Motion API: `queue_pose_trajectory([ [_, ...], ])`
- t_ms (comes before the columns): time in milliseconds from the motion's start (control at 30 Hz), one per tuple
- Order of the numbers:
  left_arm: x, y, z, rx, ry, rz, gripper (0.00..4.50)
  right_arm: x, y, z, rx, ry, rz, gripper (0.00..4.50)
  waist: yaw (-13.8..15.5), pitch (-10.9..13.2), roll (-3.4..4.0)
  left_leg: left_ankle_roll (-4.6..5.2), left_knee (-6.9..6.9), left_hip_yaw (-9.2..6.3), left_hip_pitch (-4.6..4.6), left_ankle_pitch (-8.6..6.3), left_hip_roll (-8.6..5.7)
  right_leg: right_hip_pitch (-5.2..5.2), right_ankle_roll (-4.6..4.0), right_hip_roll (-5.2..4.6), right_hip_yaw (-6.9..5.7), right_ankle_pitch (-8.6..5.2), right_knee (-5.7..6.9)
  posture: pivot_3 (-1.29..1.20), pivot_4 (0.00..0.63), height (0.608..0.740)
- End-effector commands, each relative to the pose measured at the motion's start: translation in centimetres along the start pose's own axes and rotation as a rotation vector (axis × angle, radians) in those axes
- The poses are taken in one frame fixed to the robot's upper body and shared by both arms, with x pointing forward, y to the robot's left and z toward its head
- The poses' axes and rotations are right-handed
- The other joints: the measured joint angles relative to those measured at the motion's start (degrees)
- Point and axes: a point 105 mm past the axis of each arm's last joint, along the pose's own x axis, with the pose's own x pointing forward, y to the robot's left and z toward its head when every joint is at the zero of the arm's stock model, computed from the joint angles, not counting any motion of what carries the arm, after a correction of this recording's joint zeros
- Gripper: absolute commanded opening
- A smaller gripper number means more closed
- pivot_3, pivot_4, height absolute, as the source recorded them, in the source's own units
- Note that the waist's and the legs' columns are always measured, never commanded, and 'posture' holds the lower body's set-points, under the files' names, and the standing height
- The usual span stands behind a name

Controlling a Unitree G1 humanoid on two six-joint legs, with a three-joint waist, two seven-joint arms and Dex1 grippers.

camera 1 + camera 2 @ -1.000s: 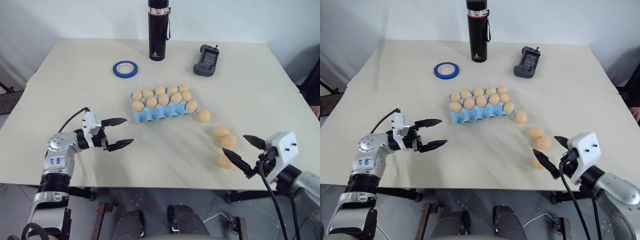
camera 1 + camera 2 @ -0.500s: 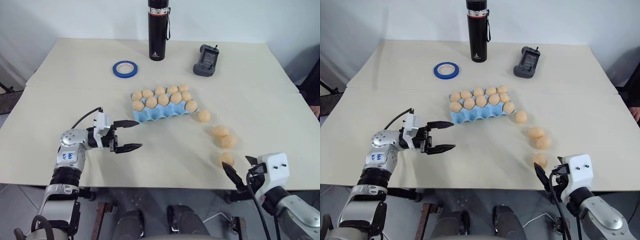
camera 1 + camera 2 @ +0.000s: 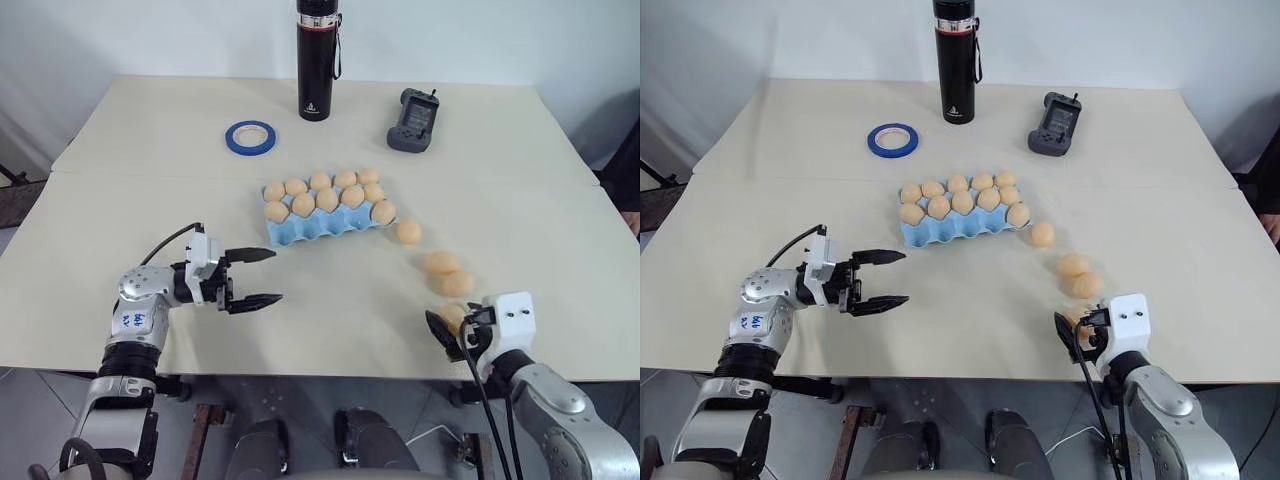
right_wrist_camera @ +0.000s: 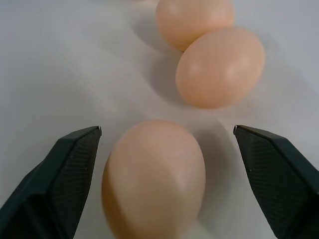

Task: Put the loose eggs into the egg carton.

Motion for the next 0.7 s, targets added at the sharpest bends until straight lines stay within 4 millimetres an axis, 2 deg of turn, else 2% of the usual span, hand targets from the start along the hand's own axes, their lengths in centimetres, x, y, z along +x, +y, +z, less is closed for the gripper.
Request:
queue_pose_trajectory([
  [33, -0.6, 0.2, 1.1, 0.048, -0.013, 0.023, 4.50, -0.1, 0.1, 0.8, -0.014, -0.033, 0.006, 3.50, 0.0, 0.0, 0.00, 0.00, 0.00, 0.00, 0.00, 0.00, 0.00, 0.00, 0.00, 0.00, 0.00, 0.00, 0.00, 0.00, 0.150, 0.740],
  [200, -0.7, 0.2, 1.1, 0.047, -0.013, 0.032, 4.50, -0.7, 0.3, 1.3, -0.027, -0.044, 0.019, 1.80, 0.0, 0.0, 0.00, 0.00, 0.00, 0.00, 0.00, 0.00, 0.00, 0.00, 0.00, 0.00, 0.00, 0.00, 0.00, 0.00, 0.150, 0.740],
  [233, -0.8, 0.2, 1.1, 0.047, -0.014, 0.035, 4.50, -0.9, 0.4, 1.5, -0.032, -0.048, 0.028, 1.68, 0.0, 0.0, 0.00, 0.00, 0.00, 0.00, 0.00, 0.00, 0.00, 0.00, 0.00, 0.00, 0.00, 0.00, 0.00, 0.00, 0.150, 0.740],
  [300, -0.8, 0.2, 1.1, 0.047, -0.014, 0.039, 4.50, -1.2, 0.6, 1.8, -0.041, -0.054, 0.044, 1.65, 0.0, 0.0, 0.00, 0.00, -0.01, 0.00, 0.00, 0.00, 0.00, 0.00, 0.00, 0.00, 0.00, 0.00, 0.00, 0.00, 0.150, 0.740],
  [433, -0.9, 0.6, 1.3, 0.057, -0.024, 0.070, 4.50, -2.2, 1.5, 3.9, -0.074, -0.111, 0.126, 1.65, 0.0, 0.0, 0.00, 0.02, 0.02, 0.01, -0.01, 0.00, 0.00, 0.00, 0.01, 0.00, 0.01, 0.00, 0.01, 0.00, 0.150, 0.740],
  [533, -1.0, 1.1, 1.7, 0.046, -0.052, 0.113, 4.50, -2.2, 2.4, 6.6, -0.111, -0.178, 0.212, 1.65, -0.4, 0.0, -0.01, 0.02, 0.03, 0.00, 0.00, 0.00, 0.00, 0.00, 0.01, 0.00, 0.00, 0.00, 0.02, 0.00, 0.150, 0.740],
  [600, -1.0, 1.2, 2.0, 0.048, -0.060, 0.128, 4.50, -1.3, 3.2, 8.4, -0.125, -0.206, 0.268, 1.65, -0.7, 0.0, -0.04, 0.03, 0.04, 0.00, 0.02, 0.01, 0.01, 0.01, 0.01, 0.00, 0.01, 0.00, 0.04, 0.00, 0.150, 0.740],
  [700, -1.3, 1.2, 2.2, 0.061, -0.060, 0.150, 4.50, 1.3, 3.7, 11.2, -0.134, -0.276, 0.263, 1.65, -1.1, 0.1, -0.08, 0.03, 0.04, -0.01, 0.02, 0.03, 0.00, 0.00, -0.01, 0.00, 0.00, 0.01, 0.07, 0.00, 0.150, 0.740],
])
